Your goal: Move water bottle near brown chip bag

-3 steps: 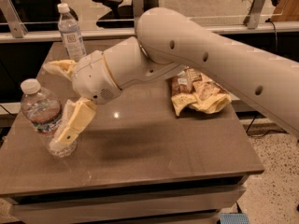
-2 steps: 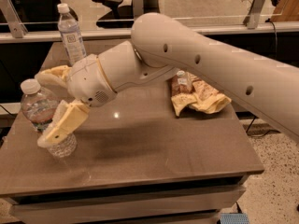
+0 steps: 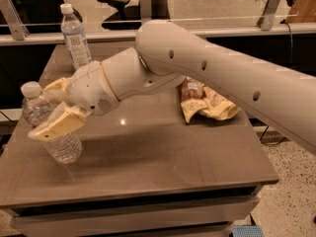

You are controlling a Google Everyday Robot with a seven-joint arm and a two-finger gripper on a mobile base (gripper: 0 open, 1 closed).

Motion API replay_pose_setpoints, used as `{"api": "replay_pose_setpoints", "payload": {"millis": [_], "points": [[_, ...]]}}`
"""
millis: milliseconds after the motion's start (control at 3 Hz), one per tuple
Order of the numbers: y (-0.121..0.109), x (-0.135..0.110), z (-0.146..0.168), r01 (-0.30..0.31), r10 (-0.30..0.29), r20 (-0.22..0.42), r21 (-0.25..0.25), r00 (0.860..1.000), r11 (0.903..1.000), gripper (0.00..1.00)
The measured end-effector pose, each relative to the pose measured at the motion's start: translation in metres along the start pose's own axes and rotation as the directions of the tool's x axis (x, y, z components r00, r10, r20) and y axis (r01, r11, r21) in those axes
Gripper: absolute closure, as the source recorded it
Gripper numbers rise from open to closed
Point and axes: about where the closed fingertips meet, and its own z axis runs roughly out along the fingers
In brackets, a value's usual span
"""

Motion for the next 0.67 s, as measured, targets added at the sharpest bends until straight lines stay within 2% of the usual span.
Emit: {"api": "replay_pose_setpoints", "payload": {"millis": [333, 667], "points": [[-0.012, 0.0, -0.022, 0.005, -0.006, 0.01, 0.039, 1.0, 0.9992, 0.88], [-0.037, -0.004, -0.071, 0.021, -0.021, -0.001, 0.135, 1.0, 0.9906, 1.0]]}}
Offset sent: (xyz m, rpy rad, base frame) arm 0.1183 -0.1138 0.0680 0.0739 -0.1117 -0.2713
